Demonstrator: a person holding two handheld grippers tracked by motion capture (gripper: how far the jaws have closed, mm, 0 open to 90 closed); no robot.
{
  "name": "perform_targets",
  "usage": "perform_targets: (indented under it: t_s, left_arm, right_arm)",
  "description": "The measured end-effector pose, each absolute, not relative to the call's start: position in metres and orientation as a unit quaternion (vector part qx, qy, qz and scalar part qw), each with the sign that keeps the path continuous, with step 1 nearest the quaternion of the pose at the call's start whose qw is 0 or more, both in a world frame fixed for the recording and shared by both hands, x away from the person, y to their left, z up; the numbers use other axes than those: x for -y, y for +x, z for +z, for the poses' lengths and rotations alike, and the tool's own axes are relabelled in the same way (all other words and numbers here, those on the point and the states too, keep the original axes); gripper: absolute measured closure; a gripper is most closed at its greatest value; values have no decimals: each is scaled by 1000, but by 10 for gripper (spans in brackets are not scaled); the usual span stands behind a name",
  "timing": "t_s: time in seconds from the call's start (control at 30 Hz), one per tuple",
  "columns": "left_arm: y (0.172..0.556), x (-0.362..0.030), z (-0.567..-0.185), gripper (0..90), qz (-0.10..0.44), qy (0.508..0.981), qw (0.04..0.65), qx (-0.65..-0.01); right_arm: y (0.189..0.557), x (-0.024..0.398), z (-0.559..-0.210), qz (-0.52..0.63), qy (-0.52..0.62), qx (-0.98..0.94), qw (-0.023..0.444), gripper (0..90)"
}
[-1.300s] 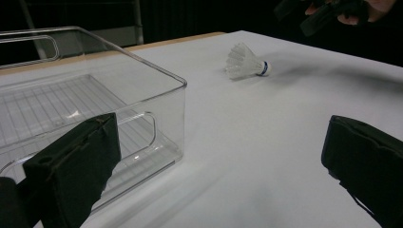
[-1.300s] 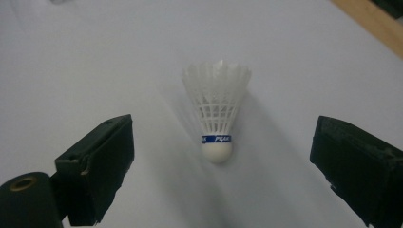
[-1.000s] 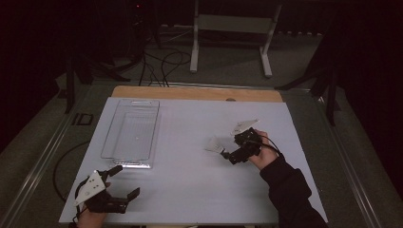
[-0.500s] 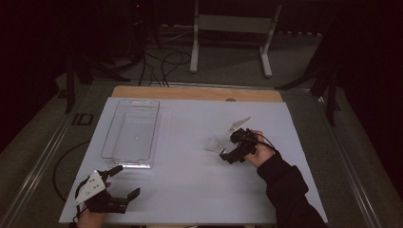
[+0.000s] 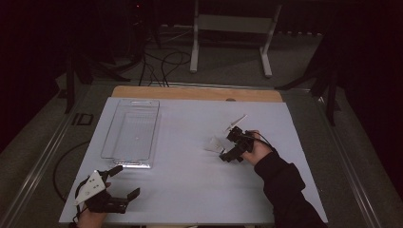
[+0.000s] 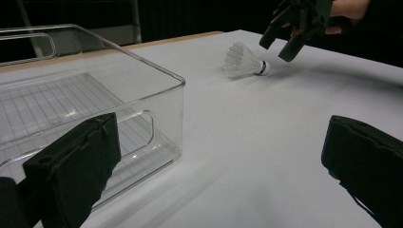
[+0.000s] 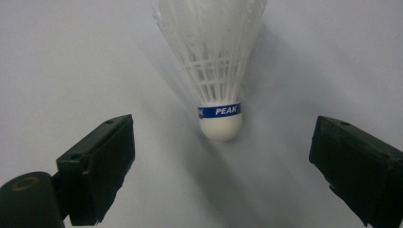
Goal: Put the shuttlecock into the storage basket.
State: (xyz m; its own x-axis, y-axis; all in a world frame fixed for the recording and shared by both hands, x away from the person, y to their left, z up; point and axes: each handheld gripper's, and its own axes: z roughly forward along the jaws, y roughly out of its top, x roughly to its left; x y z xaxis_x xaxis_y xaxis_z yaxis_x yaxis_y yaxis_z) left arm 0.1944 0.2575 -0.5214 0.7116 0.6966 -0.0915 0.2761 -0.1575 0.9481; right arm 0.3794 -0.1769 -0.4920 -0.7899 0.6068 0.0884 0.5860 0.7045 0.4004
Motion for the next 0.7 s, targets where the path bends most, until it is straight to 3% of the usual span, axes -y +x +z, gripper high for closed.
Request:
perform_targets:
  t_s: [0.7]
  left_arm:
    - [194, -257, -522, 3, 188, 738, 558, -330]
  right_arm:
    - [387, 165, -503, 144, 314, -938, 0, 94]
